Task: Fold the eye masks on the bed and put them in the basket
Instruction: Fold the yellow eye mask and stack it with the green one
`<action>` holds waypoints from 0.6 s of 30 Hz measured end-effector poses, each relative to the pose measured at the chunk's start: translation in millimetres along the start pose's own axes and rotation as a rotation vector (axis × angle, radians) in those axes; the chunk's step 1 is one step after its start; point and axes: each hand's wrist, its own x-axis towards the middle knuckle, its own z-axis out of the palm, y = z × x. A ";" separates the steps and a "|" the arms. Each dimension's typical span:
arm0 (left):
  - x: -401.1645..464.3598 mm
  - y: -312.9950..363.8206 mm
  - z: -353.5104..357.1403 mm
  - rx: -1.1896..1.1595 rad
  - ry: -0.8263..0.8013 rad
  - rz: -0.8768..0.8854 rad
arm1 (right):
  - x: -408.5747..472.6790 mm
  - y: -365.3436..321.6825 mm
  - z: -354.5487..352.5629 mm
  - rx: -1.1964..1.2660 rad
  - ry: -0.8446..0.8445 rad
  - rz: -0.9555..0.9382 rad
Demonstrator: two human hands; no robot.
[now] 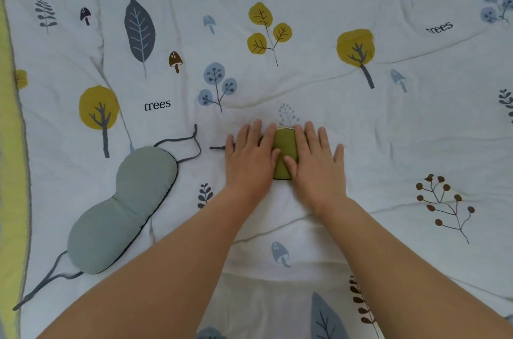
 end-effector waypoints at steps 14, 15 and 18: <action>25.0 54.9 -32.4 -0.573 -0.129 -0.214 | 9.7 34.7 -47.7 0.667 0.264 0.415; 28.8 63.5 -32.3 -0.598 -0.134 -0.194 | 11.5 43.4 -52.3 0.655 0.293 0.427; 38.3 90.6 -28.7 -0.613 -0.158 -0.147 | 15.0 70.1 -61.7 0.580 0.337 0.470</action>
